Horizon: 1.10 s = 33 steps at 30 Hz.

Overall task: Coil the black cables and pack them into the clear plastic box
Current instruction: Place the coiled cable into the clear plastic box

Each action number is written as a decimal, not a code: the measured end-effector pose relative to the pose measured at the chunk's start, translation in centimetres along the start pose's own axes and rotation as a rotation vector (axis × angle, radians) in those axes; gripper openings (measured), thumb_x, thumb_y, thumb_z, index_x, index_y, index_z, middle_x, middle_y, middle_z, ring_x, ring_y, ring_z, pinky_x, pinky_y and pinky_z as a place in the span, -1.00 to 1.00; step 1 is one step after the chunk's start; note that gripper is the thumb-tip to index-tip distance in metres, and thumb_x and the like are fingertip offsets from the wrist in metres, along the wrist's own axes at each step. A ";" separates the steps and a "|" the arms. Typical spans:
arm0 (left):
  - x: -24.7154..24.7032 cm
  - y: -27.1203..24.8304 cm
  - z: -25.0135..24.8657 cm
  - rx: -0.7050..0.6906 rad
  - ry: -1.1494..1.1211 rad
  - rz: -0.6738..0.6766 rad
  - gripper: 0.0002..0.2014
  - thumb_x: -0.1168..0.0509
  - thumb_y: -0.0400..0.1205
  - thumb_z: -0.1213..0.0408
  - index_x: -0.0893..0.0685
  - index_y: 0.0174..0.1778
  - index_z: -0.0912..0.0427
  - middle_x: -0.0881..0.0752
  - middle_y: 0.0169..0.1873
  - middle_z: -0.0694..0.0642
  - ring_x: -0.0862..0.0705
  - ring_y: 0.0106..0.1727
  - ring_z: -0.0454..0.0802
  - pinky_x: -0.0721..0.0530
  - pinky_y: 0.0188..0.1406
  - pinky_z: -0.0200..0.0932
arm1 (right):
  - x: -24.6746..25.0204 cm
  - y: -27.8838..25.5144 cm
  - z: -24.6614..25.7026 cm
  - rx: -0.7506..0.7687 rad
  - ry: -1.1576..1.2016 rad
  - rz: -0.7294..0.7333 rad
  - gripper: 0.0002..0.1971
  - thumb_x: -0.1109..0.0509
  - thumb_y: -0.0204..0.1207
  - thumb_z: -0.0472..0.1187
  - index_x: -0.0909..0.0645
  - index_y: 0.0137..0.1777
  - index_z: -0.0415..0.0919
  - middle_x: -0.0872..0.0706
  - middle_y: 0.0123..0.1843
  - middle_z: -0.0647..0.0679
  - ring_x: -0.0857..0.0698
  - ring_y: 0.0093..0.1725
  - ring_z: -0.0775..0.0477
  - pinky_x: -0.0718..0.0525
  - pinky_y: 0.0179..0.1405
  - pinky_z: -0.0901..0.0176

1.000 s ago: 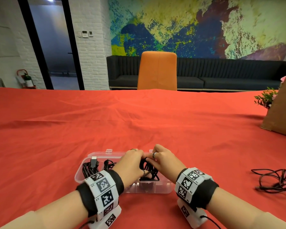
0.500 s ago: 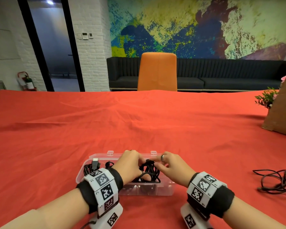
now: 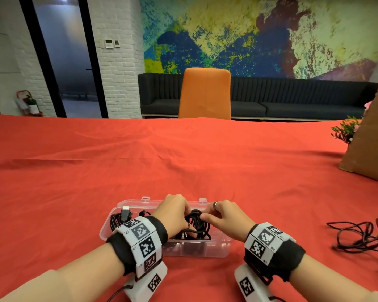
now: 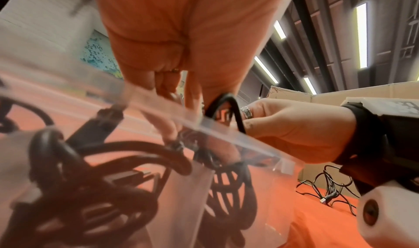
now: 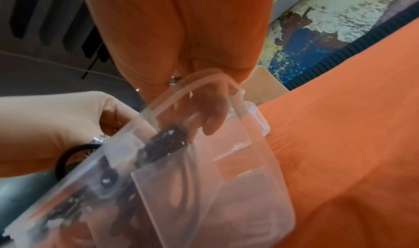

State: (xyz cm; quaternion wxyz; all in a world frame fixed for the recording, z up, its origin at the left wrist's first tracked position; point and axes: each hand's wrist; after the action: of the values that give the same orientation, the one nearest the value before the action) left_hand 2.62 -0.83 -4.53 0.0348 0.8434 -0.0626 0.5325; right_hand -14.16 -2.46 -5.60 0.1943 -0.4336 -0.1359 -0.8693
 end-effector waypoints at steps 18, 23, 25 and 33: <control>0.1 -0.3 -2.0 -0.097 0.385 0.126 -0.83 -0.20 0.59 0.50 -0.65 0.03 0.40 -0.60 0.11 0.32 -0.64 0.09 0.28 -0.41 -0.20 -0.12 | -1.1 0.4 0.2 -0.003 -0.180 0.025 -0.76 -0.28 0.60 -0.12 -0.62 -0.26 -0.16 -0.73 -0.25 -0.10 -0.59 -0.24 -0.04 -0.40 -0.27 0.28; 0.2 -0.4 -2.0 -0.088 0.401 0.140 -0.82 -0.21 0.60 0.47 -0.65 0.07 0.38 -0.58 0.15 0.30 -0.64 0.11 0.25 -0.42 -0.17 -0.13 | -1.3 0.4 0.0 -0.032 -0.039 -0.067 -0.83 -0.37 0.54 -0.13 -0.63 0.06 -0.17 -0.68 -0.34 0.07 -0.62 -0.29 0.14 -0.45 -0.35 0.52; 0.3 -0.4 -2.1 -0.086 0.395 0.139 -0.82 -0.21 0.60 0.47 -0.65 0.07 0.38 -0.58 0.15 0.30 -0.64 0.11 0.25 -0.42 -0.17 -0.14 | -1.3 0.3 0.1 -0.019 -0.057 -0.065 -0.81 -0.35 0.56 -0.13 -0.65 0.09 -0.19 -0.77 -0.19 -0.05 -0.63 -0.23 0.11 -0.45 -0.33 0.50; 0.6 -0.3 -2.2 -0.091 0.394 0.187 -0.83 -0.19 0.60 0.50 -0.69 -0.03 0.38 -0.62 0.05 0.31 -0.64 0.09 0.27 -0.44 -0.21 -0.14 | -1.1 0.7 0.1 0.023 -0.199 0.023 -0.77 -0.24 0.61 -0.14 -0.69 0.00 -0.24 -0.77 0.10 -0.11 -0.70 0.04 -0.08 -0.57 -0.03 0.20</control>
State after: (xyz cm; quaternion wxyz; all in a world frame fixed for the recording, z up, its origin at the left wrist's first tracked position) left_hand 0.93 -0.29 -3.07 0.0349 0.7110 -0.1565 0.6847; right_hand -13.21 -2.77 -6.42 0.1949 -0.5171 -0.1594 -0.8180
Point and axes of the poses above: each hand's wrist, its own y-axis towards the middle knuckle, its own x-axis out of the back of the hand, z = x × y
